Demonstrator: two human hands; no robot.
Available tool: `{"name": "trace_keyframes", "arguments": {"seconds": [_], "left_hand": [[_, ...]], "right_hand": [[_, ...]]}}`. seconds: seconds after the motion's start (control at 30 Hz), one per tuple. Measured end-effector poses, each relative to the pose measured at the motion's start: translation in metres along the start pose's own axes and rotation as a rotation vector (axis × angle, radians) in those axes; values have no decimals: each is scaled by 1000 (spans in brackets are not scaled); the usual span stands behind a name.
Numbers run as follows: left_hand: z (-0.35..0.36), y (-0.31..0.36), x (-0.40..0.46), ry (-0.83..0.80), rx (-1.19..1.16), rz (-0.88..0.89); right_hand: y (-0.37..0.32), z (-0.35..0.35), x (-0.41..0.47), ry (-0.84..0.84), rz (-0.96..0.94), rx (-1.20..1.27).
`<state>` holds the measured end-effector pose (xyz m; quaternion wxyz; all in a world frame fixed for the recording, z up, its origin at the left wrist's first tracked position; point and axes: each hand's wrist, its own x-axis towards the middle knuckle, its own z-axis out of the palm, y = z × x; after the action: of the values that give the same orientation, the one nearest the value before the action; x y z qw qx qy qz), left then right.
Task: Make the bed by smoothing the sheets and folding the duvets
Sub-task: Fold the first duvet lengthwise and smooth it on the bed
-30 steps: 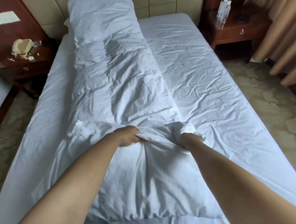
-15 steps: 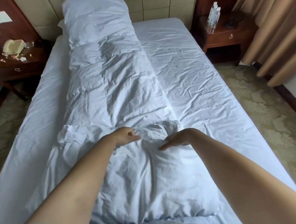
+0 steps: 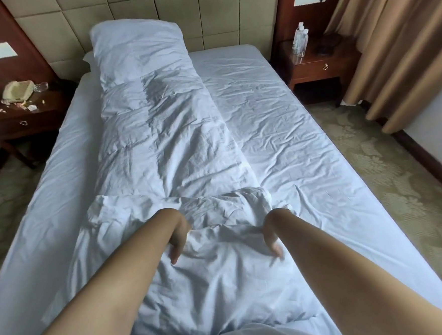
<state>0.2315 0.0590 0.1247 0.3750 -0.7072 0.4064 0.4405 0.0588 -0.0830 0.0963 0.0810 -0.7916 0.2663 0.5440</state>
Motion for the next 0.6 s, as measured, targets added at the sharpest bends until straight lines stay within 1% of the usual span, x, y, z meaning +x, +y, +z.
{"name": "trace_keyframes", "arguments": {"seconds": [0.07,0.17,0.23,0.3,0.37,0.47,0.53,0.6], "left_hand": [[5,-2,-3,3,31,-18],[4,-9,-14,86,-6,-11],[-4,-18,-23,200,-9,29],[-12,-30,-29,328,-29,47],[-18,-44,-34,461,-86,23],[-20,-63,-40,623,-184,-60],[-20,-75,-37,708,-240,-120],[-23,-85,-34,783,-289,-172]], "right_hand": [[4,4,-10,115,-61,16],[12,-6,-24,356,-89,292],[12,-20,-37,521,-115,414],[6,-35,-47,727,-87,422],[0,-47,-52,902,-41,386],[-10,-66,-55,1096,3,315],[-14,-80,-53,1192,49,273],[-18,-94,-46,1339,84,269]]}}
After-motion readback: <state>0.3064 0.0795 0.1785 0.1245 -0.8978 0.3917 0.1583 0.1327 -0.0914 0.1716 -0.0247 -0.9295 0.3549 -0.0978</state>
